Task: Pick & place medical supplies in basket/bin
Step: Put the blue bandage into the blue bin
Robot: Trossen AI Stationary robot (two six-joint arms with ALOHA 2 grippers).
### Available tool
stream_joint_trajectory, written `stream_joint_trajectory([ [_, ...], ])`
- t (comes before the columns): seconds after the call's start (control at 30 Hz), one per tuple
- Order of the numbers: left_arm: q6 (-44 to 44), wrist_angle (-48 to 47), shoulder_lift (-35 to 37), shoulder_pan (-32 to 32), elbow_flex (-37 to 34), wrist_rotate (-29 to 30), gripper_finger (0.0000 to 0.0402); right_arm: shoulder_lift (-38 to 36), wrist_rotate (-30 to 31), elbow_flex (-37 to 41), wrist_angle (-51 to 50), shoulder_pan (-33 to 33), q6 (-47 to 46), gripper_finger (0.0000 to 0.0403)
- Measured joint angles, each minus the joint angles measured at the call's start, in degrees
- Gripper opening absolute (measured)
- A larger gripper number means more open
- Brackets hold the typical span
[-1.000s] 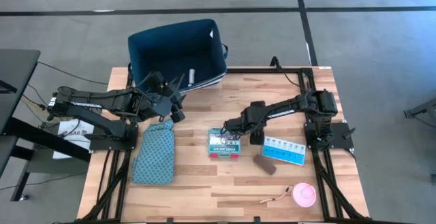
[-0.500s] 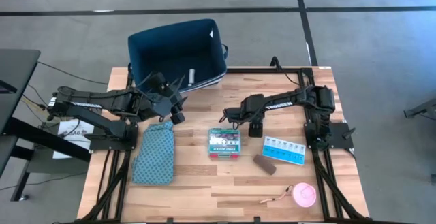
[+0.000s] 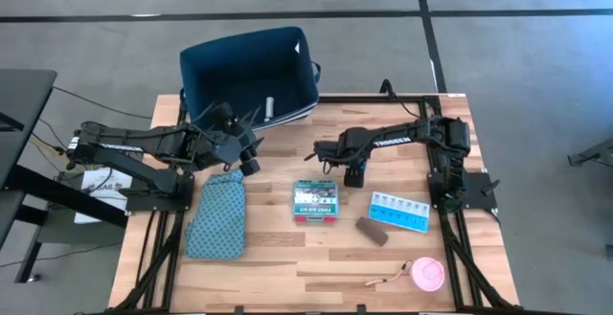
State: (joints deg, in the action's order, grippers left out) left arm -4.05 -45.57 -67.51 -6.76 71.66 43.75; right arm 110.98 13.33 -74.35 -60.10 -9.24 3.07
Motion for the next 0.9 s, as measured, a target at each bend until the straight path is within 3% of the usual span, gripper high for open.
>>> stream_joint_trajectory([
  [0.23,0.0,0.0,0.0,0.0,0.0,0.0,0.0199,0.0,-4.1,0.0,-0.4,-0.8,-0.2,0.0234],
  [0.9,0.0,0.0,0.0,0.0,0.0,0.0,0.0199,-0.1,-4.7,3.5,4.1,-1.3,-4.6,0.0223],
])
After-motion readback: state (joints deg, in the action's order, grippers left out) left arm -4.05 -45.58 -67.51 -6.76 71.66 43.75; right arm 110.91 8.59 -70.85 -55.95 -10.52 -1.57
